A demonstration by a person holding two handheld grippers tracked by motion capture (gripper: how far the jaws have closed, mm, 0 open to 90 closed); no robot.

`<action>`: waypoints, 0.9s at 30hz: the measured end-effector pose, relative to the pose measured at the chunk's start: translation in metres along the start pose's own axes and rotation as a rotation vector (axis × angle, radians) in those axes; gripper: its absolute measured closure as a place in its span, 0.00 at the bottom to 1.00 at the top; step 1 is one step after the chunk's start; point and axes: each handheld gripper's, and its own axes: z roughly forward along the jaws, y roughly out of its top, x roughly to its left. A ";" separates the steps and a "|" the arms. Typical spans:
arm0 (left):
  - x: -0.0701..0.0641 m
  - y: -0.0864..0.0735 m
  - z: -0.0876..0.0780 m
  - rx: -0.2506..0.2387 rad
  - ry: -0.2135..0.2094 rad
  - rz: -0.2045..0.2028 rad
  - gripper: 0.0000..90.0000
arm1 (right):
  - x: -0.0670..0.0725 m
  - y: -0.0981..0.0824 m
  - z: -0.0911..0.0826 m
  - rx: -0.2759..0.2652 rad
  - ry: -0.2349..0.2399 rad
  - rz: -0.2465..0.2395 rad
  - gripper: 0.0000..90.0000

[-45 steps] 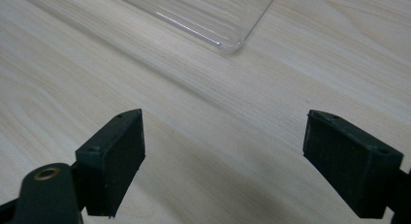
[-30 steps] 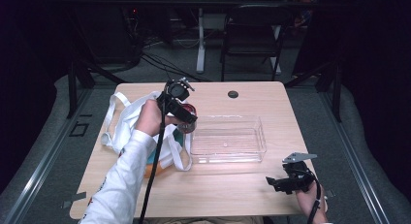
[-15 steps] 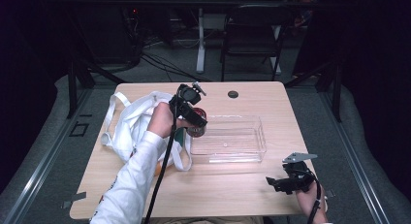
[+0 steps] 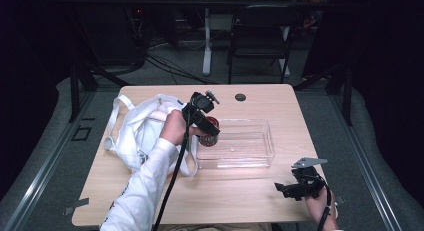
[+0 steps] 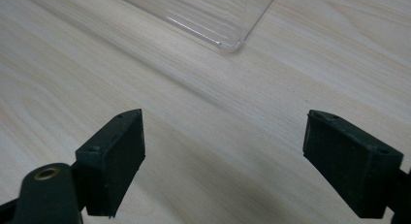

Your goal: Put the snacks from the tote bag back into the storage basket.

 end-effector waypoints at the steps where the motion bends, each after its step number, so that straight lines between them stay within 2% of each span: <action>1: 0.000 0.000 0.001 0.005 -0.004 -0.002 0.29 | 0.000 0.000 0.000 0.000 0.000 0.000 0.16; 7: -0.001 -0.001 0.010 0.018 -0.015 0.005 0.29 | 0.000 0.000 0.000 0.001 -0.004 0.001 0.16; 27: -0.002 -0.008 0.039 0.049 -0.063 -0.021 0.29 | 0.001 0.000 0.001 -0.001 0.000 0.003 0.16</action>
